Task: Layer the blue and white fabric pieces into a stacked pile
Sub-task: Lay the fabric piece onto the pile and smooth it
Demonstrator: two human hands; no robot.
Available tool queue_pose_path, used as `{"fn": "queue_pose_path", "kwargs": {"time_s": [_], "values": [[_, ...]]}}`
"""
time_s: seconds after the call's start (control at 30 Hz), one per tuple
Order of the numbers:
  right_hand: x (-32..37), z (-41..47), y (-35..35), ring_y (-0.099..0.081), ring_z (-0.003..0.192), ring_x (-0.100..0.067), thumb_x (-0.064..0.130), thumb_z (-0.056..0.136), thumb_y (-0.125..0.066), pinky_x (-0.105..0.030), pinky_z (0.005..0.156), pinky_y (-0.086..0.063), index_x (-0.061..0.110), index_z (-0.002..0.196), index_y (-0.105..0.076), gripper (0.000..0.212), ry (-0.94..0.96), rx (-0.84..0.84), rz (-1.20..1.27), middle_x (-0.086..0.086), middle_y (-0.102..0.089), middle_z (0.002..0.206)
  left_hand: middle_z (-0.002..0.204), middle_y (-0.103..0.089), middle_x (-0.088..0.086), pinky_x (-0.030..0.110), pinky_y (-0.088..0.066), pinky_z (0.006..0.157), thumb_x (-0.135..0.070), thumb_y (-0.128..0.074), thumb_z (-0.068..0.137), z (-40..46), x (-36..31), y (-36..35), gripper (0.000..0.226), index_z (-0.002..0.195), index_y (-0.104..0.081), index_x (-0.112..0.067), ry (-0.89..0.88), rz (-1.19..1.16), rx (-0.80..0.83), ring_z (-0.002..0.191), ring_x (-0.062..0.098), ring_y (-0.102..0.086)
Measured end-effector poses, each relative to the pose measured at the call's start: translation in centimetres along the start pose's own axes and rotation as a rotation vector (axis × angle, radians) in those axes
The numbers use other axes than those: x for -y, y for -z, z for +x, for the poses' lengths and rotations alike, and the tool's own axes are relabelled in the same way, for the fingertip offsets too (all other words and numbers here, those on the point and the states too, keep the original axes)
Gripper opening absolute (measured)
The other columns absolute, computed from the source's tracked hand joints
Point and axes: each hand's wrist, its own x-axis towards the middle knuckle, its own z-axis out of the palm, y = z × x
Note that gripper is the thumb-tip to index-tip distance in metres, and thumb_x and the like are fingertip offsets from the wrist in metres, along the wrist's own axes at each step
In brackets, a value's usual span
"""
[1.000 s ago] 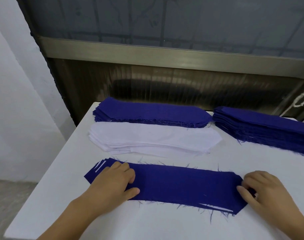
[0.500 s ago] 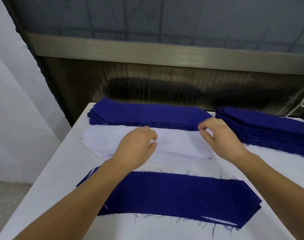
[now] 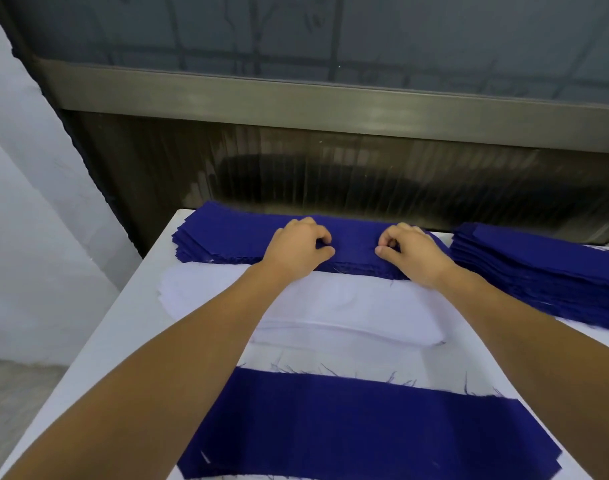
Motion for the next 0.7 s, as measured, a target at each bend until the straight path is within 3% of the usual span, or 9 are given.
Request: {"fn": "queue_pose_path", "kwargs": {"time_s": [0.27,0.37,0.5,0.63,0.7], "values": [[-0.1,2.0,0.2,-0.055,0.071,-0.017,0.032,0.102,-0.043,-0.024,0.06,-0.034,0.017,0.072,-0.055,0.036,-0.078,0.036,0.025,-0.001,-0.055,0.072,0.119,-0.058,-0.002,0.039,-0.049,0.093,-0.04,-0.063,0.09,0.9,-0.3,0.1,0.035,0.12,-0.064,-0.021,0.046,-0.003,0.015,0.105,0.017,-0.055],[0.3,1.8,0.2,-0.059,0.074,-0.02,0.037,0.103,-0.041,-0.026,0.061,-0.037,0.014,0.078,-0.06,0.039,-0.097,0.01,0.046,-0.003,-0.059,0.074,0.111,-0.064,0.0,0.033,-0.052,0.079,-0.028,-0.055,0.096,1.5,-0.1,0.1,0.023,0.114,-0.067,-0.021,0.051,0.018,-0.007,0.093,0.017,-0.058],[1.5,1.0,-0.2,-0.056,0.076,-0.007,0.054,0.092,-0.051,-0.024,0.059,-0.041,0.028,0.09,-0.059,0.027,-0.02,-0.037,0.086,0.012,-0.059,0.082,0.099,-0.066,0.001,0.03,-0.052,0.069,-0.026,-0.051,0.099,2.0,-0.1,-0.1,0.019,0.108,-0.067,-0.022,0.07,0.066,-0.025,0.084,0.017,-0.059],[1.0,0.9,-0.6,-0.055,0.084,-0.012,0.032,0.094,-0.059,-0.023,0.07,-0.041,0.026,0.098,-0.057,0.008,0.022,-0.063,-0.064,0.005,-0.059,0.1,0.101,-0.066,-0.001,0.034,-0.052,0.07,-0.02,-0.054,0.096,1.2,0.9,0.2,0.017,0.105,-0.067,-0.022,0.072,0.132,-0.097,0.086,0.021,-0.061],[0.3,0.8,-0.5,-0.053,0.087,-0.014,0.022,0.096,-0.056,-0.024,0.075,-0.04,0.02,0.102,-0.061,0.008,-0.022,-0.094,-0.044,0.0,-0.059,0.107,0.099,-0.066,0.0,0.035,-0.053,0.069,-0.016,-0.054,0.094,0.5,2.3,1.1,0.017,0.102,-0.068,-0.023,0.133,0.157,-0.145,0.084,0.021,-0.061]]}}
